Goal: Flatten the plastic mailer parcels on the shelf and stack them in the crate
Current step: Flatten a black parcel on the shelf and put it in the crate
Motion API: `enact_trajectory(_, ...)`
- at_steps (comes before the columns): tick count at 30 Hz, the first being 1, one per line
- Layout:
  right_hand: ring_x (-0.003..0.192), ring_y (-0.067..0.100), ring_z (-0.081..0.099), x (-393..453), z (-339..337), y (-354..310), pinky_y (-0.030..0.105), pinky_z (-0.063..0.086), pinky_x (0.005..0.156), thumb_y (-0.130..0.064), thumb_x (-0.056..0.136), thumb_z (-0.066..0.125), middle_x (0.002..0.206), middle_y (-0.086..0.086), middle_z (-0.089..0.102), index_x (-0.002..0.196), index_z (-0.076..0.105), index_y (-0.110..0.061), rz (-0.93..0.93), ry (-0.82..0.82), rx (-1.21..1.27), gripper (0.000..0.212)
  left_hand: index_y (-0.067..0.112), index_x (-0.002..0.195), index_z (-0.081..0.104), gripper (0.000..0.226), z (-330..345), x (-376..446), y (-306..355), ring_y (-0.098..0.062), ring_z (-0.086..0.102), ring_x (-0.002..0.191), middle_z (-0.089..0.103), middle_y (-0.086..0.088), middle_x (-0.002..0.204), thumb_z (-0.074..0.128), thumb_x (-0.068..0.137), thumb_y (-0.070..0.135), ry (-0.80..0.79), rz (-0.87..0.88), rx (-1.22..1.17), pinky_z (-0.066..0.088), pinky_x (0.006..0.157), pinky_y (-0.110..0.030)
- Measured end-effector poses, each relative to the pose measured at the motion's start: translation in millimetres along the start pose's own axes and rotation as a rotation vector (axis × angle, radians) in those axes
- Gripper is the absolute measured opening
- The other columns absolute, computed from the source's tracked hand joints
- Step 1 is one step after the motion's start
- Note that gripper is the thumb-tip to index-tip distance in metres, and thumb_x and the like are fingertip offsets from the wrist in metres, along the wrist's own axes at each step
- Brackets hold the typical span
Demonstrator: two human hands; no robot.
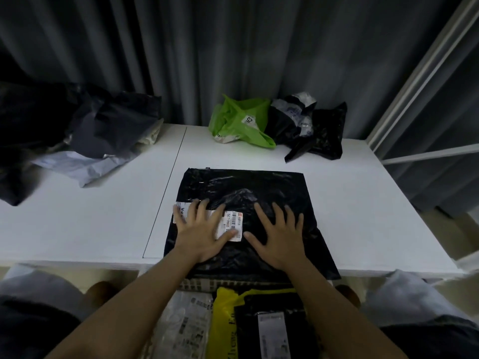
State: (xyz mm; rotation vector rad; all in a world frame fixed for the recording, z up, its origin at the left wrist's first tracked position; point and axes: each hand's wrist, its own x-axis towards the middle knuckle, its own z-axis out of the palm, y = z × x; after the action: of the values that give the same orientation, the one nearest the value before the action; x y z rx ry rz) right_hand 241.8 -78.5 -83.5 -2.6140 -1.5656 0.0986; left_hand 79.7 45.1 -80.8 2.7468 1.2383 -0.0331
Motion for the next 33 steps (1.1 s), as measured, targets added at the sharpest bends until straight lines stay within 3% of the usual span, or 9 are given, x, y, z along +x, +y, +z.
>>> enact_trajectory(3,0.141,0.037,-0.026,31.8,1.1,-3.7,0.066,-0.014,0.109,-0.085,0.073,0.005,0.158,0.000,-0.022,0.145,-0.015,-0.052,-0.019,-0.065,-0.003,0.081,0.046,0.144,-0.022,0.086,-3.6,28.8,0.3,-0.034,-0.033,0.139,-0.029,0.000,0.155,0.000,0.071,0.085,-0.063,-0.023,-0.037,-0.014,0.105,-0.068)
enact_trajectory(5,0.139,0.037,-0.032,48.8,6.2,-3.7,0.067,-0.016,0.107,-0.086,0.072,0.005,0.155,-0.002,-0.031,0.142,-0.019,-0.054,-0.021,-0.117,-0.012,0.080,0.046,0.142,-0.026,0.085,0.8,43.6,-1.0,-0.036,-0.039,0.134,-0.039,0.001,0.150,-0.002,0.070,0.085,-0.110,-0.026,-0.022,-0.014,0.104,-0.071)
enact_trajectory(9,0.138,0.038,-0.033,60.9,13.2,0.0,0.066,-0.018,0.106,-0.089,0.069,0.003,0.152,-0.005,-0.035,0.140,-0.021,-0.057,0.004,-0.208,-0.010,0.081,0.049,0.141,-0.026,0.083,10.8,54.0,-3.2,-0.037,-0.037,0.135,-0.040,0.002,0.149,-0.006,0.069,0.085,-0.146,-0.021,0.002,-0.014,0.104,-0.072)
enact_trajectory(17,0.139,0.037,-0.031,62.2,11.5,-1.5,0.067,-0.018,0.106,-0.089,0.069,0.004,0.155,-0.002,-0.030,0.141,-0.018,-0.056,0.019,-0.238,-0.025,0.082,0.048,0.143,-0.022,0.079,9.3,57.3,-2.8,-0.036,-0.035,0.137,-0.034,0.000,0.153,0.001,0.076,0.084,-0.173,-0.017,0.015,-0.015,0.104,-0.070)
enact_trajectory(21,0.140,0.037,-0.030,58.3,4.4,-4.7,0.067,-0.016,0.107,-0.089,0.072,0.009,0.156,-0.002,-0.029,0.143,-0.017,-0.055,0.046,-0.297,-0.018,0.082,0.041,0.142,-0.028,0.083,1.8,52.8,-5.0,-0.034,-0.037,0.136,-0.038,-0.004,0.150,0.004,0.078,0.084,-0.183,-0.079,0.042,-0.018,0.104,-0.067)
enact_trajectory(24,0.141,0.039,-0.025,53.5,-5.1,-7.9,0.068,-0.010,0.108,-0.089,0.073,0.011,0.156,0.000,-0.028,0.144,-0.017,-0.051,0.090,-0.380,-0.045,0.085,0.032,0.148,-0.021,0.078,-6.8,33.8,-5.7,-0.031,-0.024,0.143,-0.025,-0.007,0.157,0.012,0.089,0.072,-0.064,-0.129,0.048,-0.014,0.109,-0.061)
enact_trajectory(27,0.143,0.044,-0.010,40.9,-20.1,-17.1,0.068,0.011,0.108,-0.086,0.077,0.011,0.160,0.005,-0.017,0.148,-0.014,-0.044,0.128,-0.437,-0.125,0.086,0.024,0.151,0.008,0.066,-18.0,8.3,-6.4,-0.029,0.010,0.143,0.009,-0.011,0.157,0.022,0.096,0.058,0.074,-0.145,0.047,0.006,0.114,-0.053)
enact_trajectory(30,0.141,0.044,0.007,20.7,-35.1,-26.9,0.059,0.032,0.101,-0.082,0.083,0.011,0.160,0.007,-0.003,0.151,-0.006,-0.038,0.183,-0.458,-0.162,0.083,0.015,0.134,0.032,0.053,-28.7,-16.4,-7.1,-0.029,0.035,0.122,0.035,-0.012,0.136,0.026,0.098,0.052,0.162,-0.177,0.129,0.028,0.100,-0.043)
enact_trajectory(33,0.136,0.040,0.025,-5.0,-39.7,-33.1,0.048,0.037,0.100,-0.075,0.088,0.017,0.157,0.011,0.009,0.153,0.009,-0.029,0.165,-0.396,-0.150,0.080,0.011,0.125,0.037,0.050,-32.4,-35.3,-10.0,-0.030,0.038,0.116,0.039,-0.011,0.128,0.032,0.096,0.052,0.176,-0.279,0.068,0.032,0.093,-0.040)
